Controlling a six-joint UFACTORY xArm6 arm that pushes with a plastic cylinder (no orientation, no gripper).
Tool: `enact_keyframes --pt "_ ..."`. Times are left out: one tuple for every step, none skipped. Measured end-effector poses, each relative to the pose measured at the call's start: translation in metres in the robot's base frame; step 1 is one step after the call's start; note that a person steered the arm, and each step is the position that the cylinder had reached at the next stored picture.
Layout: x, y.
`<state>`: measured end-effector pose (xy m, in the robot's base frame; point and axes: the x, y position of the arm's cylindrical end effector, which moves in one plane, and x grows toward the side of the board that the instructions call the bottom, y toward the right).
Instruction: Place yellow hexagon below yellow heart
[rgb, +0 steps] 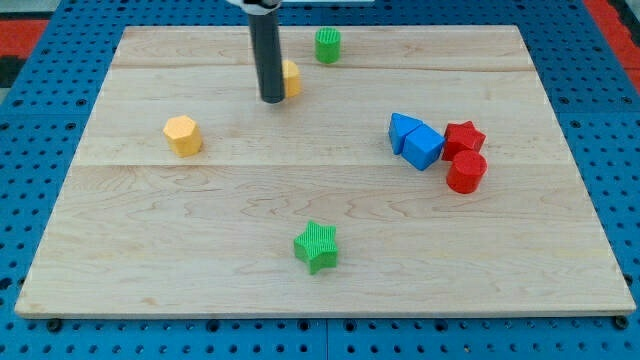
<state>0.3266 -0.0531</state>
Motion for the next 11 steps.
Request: enact_keyframes --pt "-0.021 0.025" --pt "-0.024 0.047" --pt "0.024 0.025" --pt "0.067 -0.026" --pt "0.109 -0.087" --pt "0.139 -0.15" --pt "0.106 -0.158" --pt "0.059 -0.099" --pt "0.052 -0.076" --pt "0.064 -0.07" --pt "0.069 -0.059"
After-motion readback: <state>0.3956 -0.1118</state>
